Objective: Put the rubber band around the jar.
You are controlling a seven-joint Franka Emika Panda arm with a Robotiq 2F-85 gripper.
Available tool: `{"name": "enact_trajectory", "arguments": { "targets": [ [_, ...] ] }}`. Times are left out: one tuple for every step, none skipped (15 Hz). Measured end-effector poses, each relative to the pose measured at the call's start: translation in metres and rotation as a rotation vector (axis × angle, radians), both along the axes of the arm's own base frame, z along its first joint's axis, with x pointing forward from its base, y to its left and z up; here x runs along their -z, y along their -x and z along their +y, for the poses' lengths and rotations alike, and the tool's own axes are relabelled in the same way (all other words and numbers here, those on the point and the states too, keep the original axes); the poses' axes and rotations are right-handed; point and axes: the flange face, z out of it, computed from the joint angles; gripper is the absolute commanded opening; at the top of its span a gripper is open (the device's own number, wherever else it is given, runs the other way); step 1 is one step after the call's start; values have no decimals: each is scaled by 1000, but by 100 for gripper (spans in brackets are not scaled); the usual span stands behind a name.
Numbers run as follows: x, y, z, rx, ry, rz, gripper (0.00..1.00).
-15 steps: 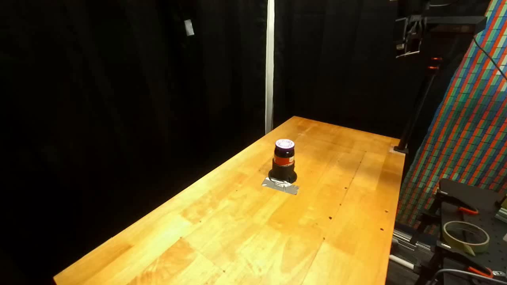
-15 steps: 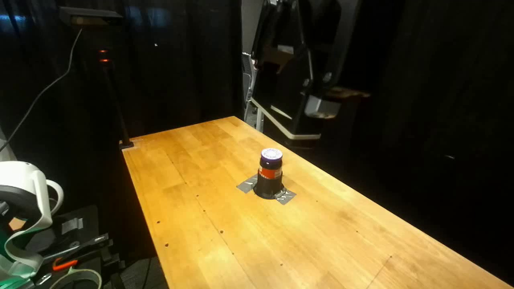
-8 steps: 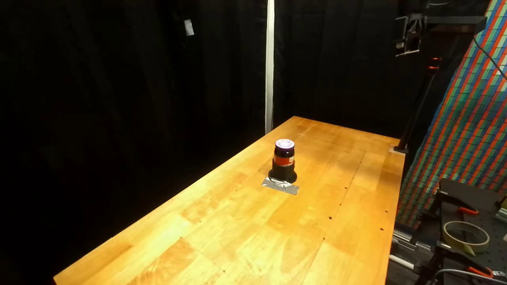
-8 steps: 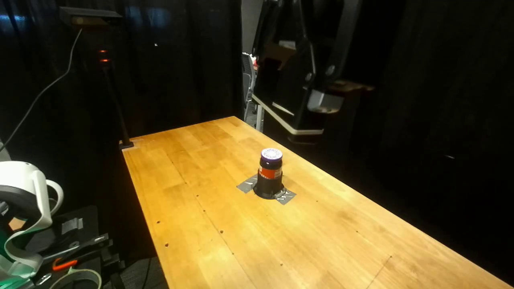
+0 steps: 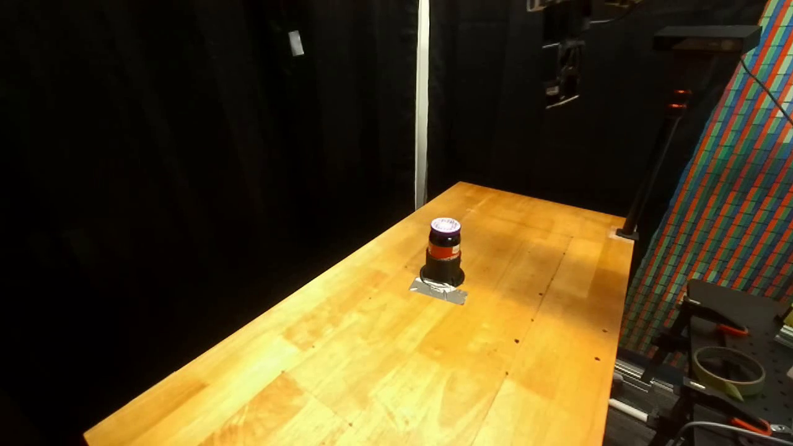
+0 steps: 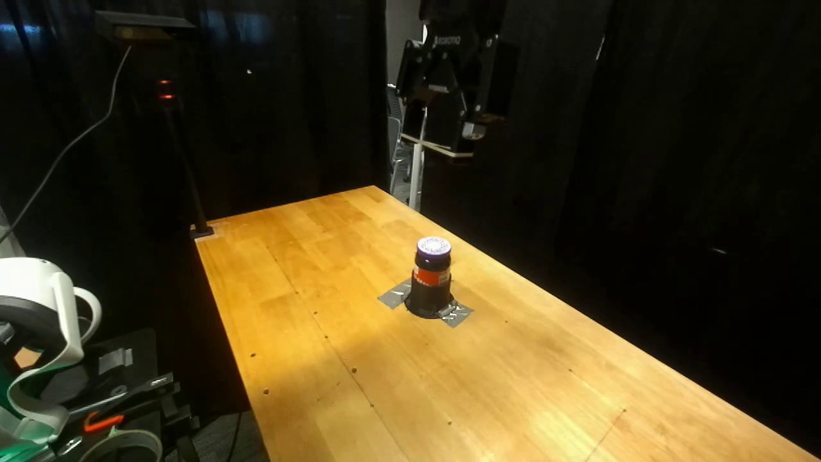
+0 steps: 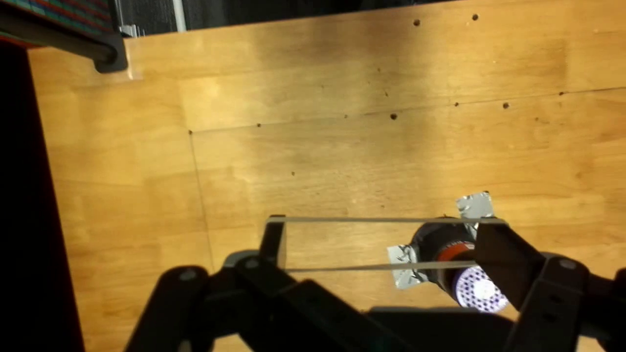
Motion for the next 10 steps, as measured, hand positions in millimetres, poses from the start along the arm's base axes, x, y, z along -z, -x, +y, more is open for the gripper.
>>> {"name": "enact_trajectory", "arguments": {
  "targets": [
    [7,-16,23,-15,-9,-19,100],
    [13,-31,42,-27,-23,-40,100],
    [22,-47,59,-21,-44,-68,100],
    [32,-62,72,-9,-70,-96,100],
    [42,-76,83,8,-96,-126,100],
    [54,-89,91,25,-118,-154,100],
    [66,-101,96,40,-132,-183,100],
    [78,-112,100,51,-138,-209,100],
    [91,-121,103,58,-139,-229,100],
    [104,-129,105,62,-140,-240,100]
  ]
}}
